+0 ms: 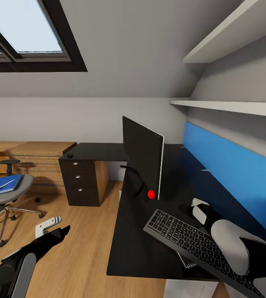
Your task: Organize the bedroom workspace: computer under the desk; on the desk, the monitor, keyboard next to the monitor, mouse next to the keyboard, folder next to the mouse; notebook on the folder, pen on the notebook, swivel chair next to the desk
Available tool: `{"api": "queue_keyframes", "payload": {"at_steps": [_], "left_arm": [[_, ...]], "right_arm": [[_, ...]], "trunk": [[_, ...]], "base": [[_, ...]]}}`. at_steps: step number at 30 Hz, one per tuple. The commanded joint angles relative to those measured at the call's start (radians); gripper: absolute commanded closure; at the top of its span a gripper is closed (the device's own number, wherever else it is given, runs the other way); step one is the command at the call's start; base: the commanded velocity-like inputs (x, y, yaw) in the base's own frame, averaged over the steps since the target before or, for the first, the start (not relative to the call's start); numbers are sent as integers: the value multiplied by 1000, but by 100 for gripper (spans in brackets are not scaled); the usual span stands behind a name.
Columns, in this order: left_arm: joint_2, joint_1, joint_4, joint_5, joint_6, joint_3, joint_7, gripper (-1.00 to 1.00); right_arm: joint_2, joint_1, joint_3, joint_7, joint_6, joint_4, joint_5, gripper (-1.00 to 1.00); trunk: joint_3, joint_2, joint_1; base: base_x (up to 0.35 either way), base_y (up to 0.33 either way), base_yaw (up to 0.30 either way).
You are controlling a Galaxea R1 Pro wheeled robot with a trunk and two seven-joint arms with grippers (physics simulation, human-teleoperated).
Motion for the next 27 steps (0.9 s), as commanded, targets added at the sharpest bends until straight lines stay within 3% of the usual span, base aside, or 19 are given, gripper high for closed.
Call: {"api": "queue_keyframes", "payload": {"at_steps": [1, 14, 27], "left_arm": [[0, -1, -1, 11, 5, 0, 9, -100], [0, -1, 7, 5, 6, 0, 9, -100], [0, -1, 21, 3, 5, -2, 8, -100]], "right_arm": [[0, 0, -6, -5, 6, 19, -17, -100], [3, 0, -5, -5, 7, 20, 2, -100], [7, 0, -5, -4, 6, 21, 23, -100]], "trunk": [[-1, 0, 0], [-1, 0, 0], [-1, 0, 0]], "base": [[0, 0, 0], [-1, 0, 0], [-95, 75, 0]]}}
